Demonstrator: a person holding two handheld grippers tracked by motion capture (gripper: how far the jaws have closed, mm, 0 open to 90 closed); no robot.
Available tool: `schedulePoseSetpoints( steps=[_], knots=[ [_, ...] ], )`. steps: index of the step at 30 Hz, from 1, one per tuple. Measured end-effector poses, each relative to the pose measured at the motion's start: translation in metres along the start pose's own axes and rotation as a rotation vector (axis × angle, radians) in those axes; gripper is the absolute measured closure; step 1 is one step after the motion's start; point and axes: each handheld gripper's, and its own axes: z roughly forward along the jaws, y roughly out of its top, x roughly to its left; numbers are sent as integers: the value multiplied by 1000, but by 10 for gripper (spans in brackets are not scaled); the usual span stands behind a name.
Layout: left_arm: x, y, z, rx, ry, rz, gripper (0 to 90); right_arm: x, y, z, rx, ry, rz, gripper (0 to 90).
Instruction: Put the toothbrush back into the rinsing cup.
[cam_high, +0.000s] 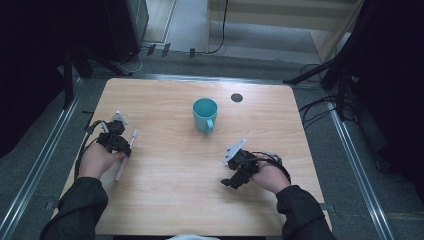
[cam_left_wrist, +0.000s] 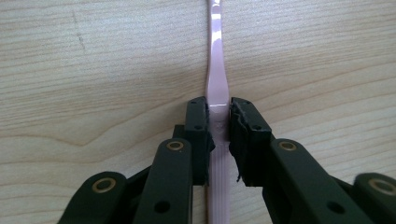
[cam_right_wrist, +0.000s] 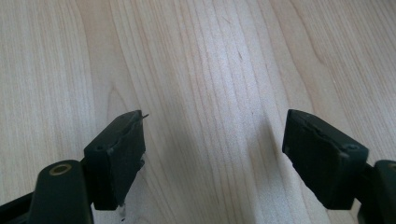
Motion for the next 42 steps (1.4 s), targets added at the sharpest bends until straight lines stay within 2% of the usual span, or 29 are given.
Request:
schedulePoseSetpoints(
  steps=[12,13,21,23,24,25,26,32,42],
  knots=[
    [-4,1,0,15,20,16,786,1,0,0,3,2,-1,212],
    [-4,1,0,17,22,28,788,0,0,0,3,3,0,212],
    [-4,2,0,16,10,29,789,0,0,0,2,2,-1,212],
    [-3,2,-2,-1,-7,40,800,0,0,0,2,2,0,212],
    [-4,2,-4,-17,-8,38,835,0,0,0,2,3,1,212],
    [-4,2,-5,-15,9,45,841,0,0,0,3,3,2,212],
    [-5,2,-4,-5,9,41,841,0,0,0,3,2,1,212],
    [-4,2,0,11,2,51,840,0,0,0,3,4,-1,212],
    [-3,2,0,3,-14,50,843,0,0,0,4,5,-2,212]
  ],
)
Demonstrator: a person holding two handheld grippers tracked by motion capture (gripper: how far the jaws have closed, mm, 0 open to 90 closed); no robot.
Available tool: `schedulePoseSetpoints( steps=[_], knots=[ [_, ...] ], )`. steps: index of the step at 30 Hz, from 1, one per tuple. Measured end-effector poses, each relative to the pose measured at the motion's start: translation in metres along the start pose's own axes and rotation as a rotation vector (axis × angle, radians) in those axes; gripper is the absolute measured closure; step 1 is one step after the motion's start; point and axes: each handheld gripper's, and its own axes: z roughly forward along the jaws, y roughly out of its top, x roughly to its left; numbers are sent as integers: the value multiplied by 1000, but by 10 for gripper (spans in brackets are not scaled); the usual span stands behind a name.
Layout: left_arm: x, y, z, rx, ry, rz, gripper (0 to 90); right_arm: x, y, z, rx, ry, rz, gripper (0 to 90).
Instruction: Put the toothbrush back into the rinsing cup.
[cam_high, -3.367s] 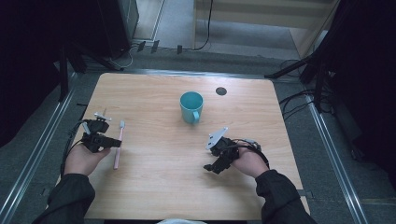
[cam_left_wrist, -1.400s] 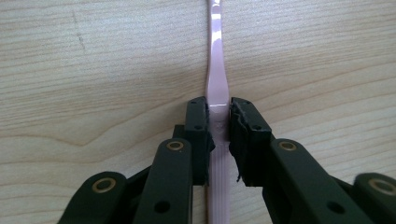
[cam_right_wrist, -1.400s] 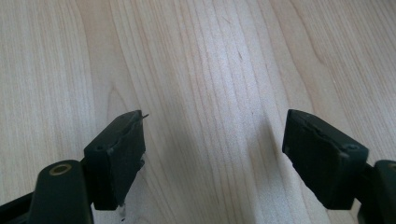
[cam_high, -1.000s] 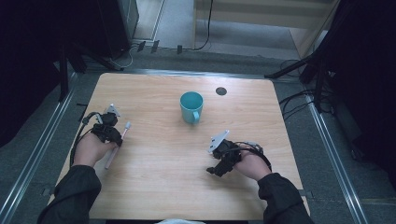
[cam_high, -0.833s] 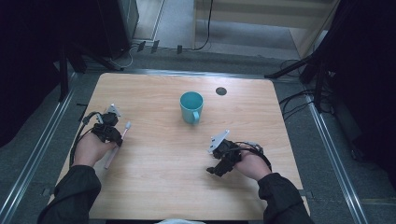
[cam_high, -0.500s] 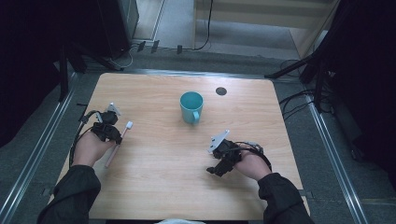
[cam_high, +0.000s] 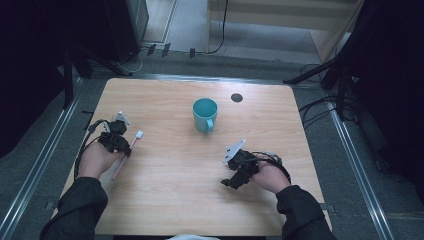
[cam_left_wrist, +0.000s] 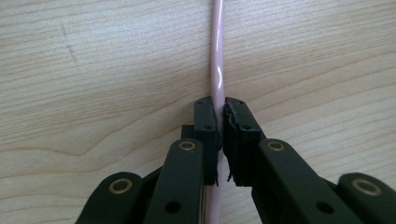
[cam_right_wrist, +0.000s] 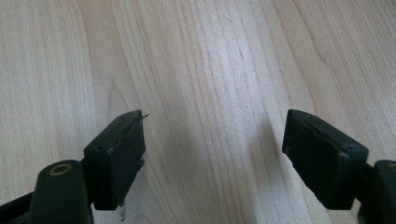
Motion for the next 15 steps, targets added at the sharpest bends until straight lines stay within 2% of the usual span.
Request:
schedulePoseSetpoints(
  steps=[8,11,15],
  knots=[
    [1,-2,-15,-66,-63,9,843,0,0,0,0,1,0,212],
    [1,-4,-24,-109,-86,15,843,0,0,0,-1,1,1,212],
    [-2,-7,-36,-168,-98,28,843,0,0,0,-1,1,0,212]
  ],
)
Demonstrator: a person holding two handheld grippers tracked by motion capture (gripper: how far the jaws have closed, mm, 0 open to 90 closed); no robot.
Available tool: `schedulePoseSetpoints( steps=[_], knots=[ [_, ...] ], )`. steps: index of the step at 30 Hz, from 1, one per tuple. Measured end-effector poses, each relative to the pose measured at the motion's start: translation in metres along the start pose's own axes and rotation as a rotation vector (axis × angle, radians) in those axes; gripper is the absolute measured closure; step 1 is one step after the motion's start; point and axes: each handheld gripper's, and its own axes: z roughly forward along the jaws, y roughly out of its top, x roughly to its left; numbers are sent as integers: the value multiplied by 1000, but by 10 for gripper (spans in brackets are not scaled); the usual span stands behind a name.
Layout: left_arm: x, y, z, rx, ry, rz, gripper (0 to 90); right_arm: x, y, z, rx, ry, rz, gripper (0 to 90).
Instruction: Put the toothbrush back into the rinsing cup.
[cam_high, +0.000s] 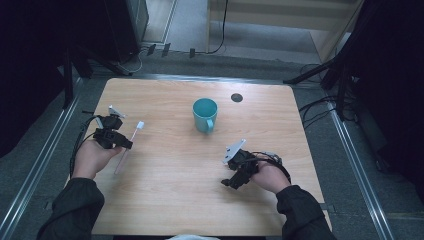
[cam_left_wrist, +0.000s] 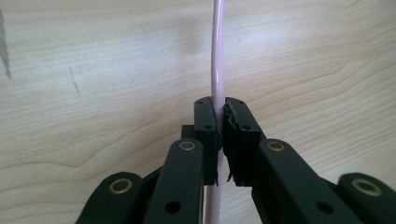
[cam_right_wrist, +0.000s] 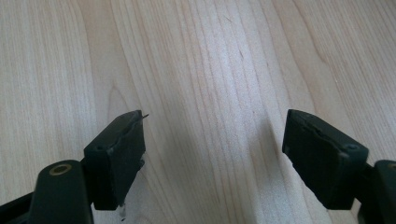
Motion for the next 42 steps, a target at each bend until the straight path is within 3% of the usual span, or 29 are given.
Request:
schedulePoseSetpoints(
  steps=[10,20,26,42],
  knots=[
    [-12,-2,-23,-173,-29,42,843,0,0,0,1,1,0,212],
    [-24,-4,-29,-258,-37,91,843,0,1,0,-1,3,2,212],
    [-33,-7,-37,-351,-42,123,842,0,0,0,-3,5,2,212],
    [-45,-13,-51,-535,-104,135,842,0,1,0,-6,5,4,212]
  ],
)
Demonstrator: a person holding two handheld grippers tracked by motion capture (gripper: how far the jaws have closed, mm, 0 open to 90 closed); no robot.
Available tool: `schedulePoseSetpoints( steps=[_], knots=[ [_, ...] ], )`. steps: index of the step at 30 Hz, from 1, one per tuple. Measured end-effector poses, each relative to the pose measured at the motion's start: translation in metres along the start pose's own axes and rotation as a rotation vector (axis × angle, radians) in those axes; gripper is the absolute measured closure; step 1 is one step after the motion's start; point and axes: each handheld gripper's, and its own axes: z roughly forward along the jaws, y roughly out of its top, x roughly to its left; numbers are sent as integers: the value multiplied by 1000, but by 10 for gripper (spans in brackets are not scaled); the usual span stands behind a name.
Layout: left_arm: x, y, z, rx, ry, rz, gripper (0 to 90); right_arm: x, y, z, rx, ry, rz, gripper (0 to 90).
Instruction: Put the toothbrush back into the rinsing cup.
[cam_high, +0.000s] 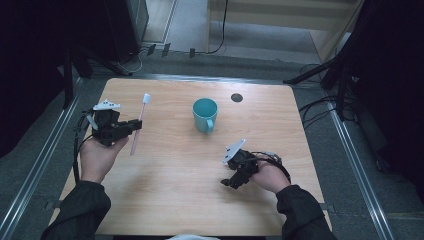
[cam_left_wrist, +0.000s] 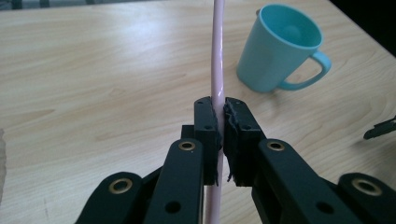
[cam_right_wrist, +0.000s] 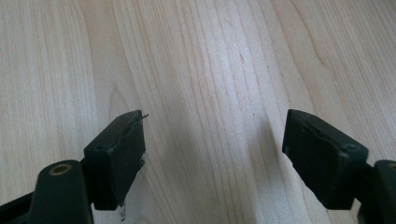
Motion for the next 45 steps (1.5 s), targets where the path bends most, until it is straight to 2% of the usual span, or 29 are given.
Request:
schedulePoseSetpoints(
  steps=[10,16,19,35,45],
  knots=[
    [-12,3,-4,-116,-6,35,843,0,0,0,-2,0,-1,212],
    [-15,7,-3,-136,-10,47,842,0,0,-1,-3,-5,-1,212],
    [-18,10,-2,-156,-27,40,843,0,-1,-1,-4,-8,-5,212],
    [-43,30,24,-143,-62,93,843,1,-1,-1,-6,-8,-8,212],
    [-53,47,41,-135,-77,106,843,1,-1,-1,-10,-3,-9,212]
  ],
)
